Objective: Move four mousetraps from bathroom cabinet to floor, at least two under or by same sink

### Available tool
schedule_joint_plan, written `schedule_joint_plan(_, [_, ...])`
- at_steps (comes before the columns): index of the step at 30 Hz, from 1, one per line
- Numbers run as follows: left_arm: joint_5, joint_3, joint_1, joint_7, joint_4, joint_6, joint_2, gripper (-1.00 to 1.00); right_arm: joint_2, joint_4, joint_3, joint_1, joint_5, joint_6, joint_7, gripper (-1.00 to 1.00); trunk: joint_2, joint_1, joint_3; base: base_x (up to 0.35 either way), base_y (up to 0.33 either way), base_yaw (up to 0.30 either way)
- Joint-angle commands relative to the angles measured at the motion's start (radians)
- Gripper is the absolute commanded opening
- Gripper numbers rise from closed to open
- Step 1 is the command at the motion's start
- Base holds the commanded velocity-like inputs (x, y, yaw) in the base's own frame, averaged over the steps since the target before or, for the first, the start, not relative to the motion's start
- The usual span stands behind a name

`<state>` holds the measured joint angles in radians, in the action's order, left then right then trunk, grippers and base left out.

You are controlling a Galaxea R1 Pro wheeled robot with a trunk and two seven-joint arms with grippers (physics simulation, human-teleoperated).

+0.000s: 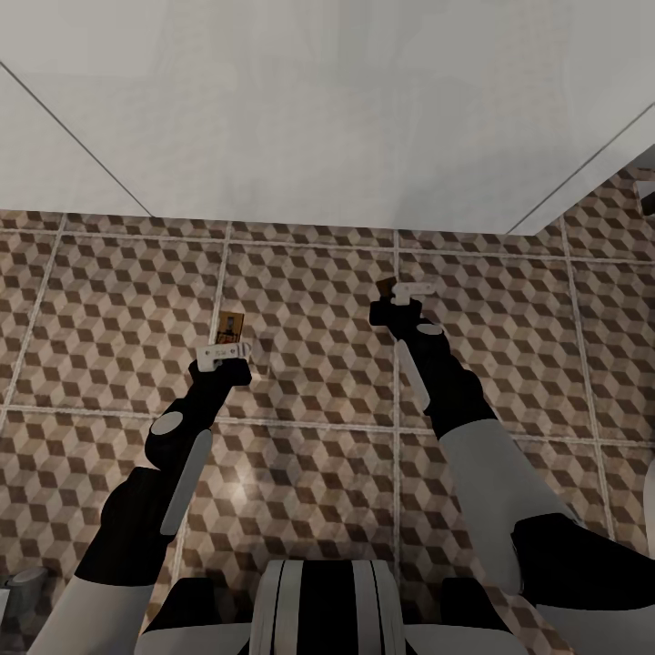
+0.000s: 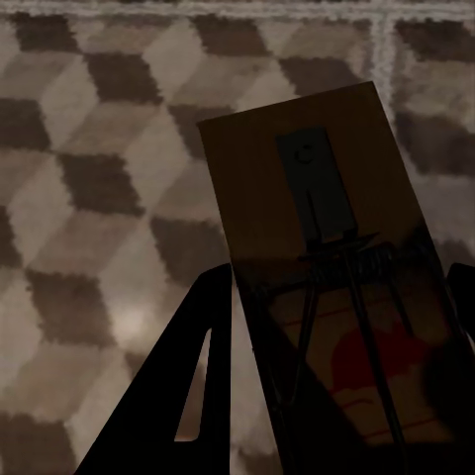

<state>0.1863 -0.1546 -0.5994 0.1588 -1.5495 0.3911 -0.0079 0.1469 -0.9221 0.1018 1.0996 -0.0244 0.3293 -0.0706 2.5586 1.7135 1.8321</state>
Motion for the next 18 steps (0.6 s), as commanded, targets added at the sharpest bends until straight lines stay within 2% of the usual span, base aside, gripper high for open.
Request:
schedule_joint_plan(1, [0.007,-0.002,0.0,0.01,-0.001,0.005,0.0,-1.0,-0.001,-0.001,0.003,0.0,-0.005,0.005,-0.005,-1.0,0.0,0.0,0.001,0.0,0.0,0.0])
schedule_joint_plan(18, [0.007,-0.002,0.0,0.01,-0.001,0.005,0.0,-1.0,-0.001,-0.001,0.003,0.0,-0.005,0.005,-0.005,-1.0,0.0,0.0,0.001,0.0,0.0,0.0])
